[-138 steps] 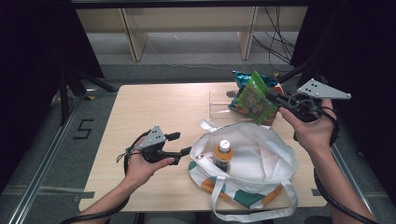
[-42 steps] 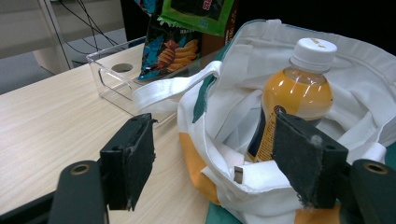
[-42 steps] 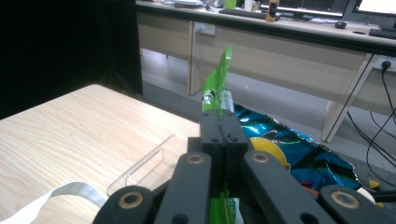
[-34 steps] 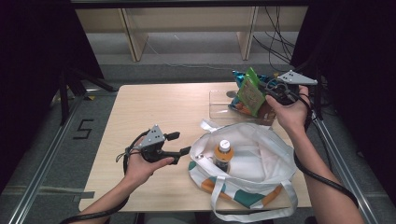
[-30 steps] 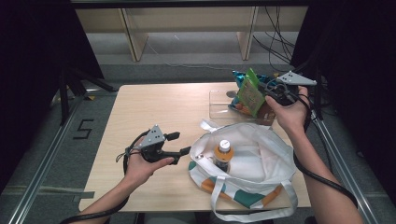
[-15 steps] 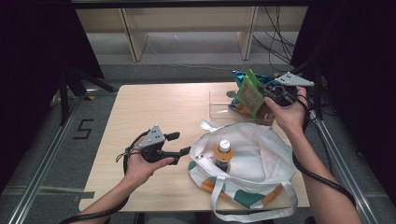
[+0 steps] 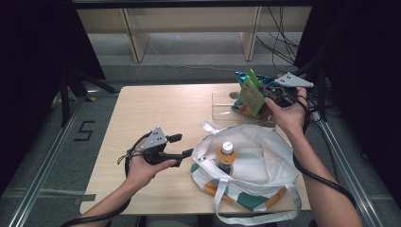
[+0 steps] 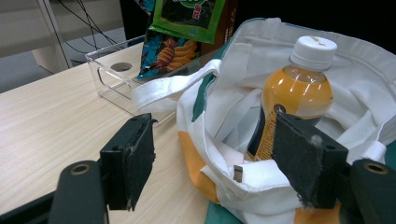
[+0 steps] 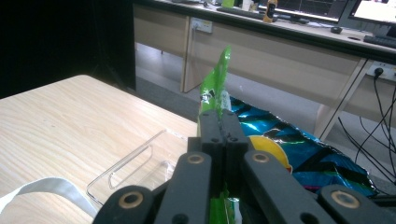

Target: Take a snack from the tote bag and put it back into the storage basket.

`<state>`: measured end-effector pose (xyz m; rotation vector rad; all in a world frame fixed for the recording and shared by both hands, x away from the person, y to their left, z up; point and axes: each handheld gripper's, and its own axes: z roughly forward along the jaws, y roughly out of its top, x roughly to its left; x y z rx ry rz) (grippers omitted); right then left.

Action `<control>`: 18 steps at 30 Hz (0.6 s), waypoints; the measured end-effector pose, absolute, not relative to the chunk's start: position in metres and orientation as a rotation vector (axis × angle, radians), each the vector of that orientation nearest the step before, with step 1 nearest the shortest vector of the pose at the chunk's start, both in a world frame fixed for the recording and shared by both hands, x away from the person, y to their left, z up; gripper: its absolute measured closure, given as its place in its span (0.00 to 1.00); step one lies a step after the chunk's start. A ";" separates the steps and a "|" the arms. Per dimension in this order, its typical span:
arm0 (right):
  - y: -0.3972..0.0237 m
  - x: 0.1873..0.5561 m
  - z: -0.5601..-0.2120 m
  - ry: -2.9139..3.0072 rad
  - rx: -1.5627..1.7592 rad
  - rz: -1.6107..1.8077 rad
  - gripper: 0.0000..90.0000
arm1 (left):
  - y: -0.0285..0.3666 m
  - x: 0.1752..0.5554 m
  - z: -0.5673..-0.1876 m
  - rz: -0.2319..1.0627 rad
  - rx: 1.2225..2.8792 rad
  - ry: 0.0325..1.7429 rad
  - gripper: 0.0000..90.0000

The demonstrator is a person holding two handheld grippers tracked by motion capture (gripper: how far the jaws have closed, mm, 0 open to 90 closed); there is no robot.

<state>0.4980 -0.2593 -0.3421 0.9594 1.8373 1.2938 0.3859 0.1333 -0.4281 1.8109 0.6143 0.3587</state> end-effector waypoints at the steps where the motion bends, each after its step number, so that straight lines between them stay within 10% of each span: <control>1: -0.259 0.497 -0.342 1.866 0.970 1.293 1.00 | 0.133 0.386 -0.428 0.358 1.810 0.615 0.33; 18: -0.261 0.502 -0.351 1.855 0.977 1.277 1.00 | 0.133 0.386 -0.428 0.357 1.813 0.613 0.33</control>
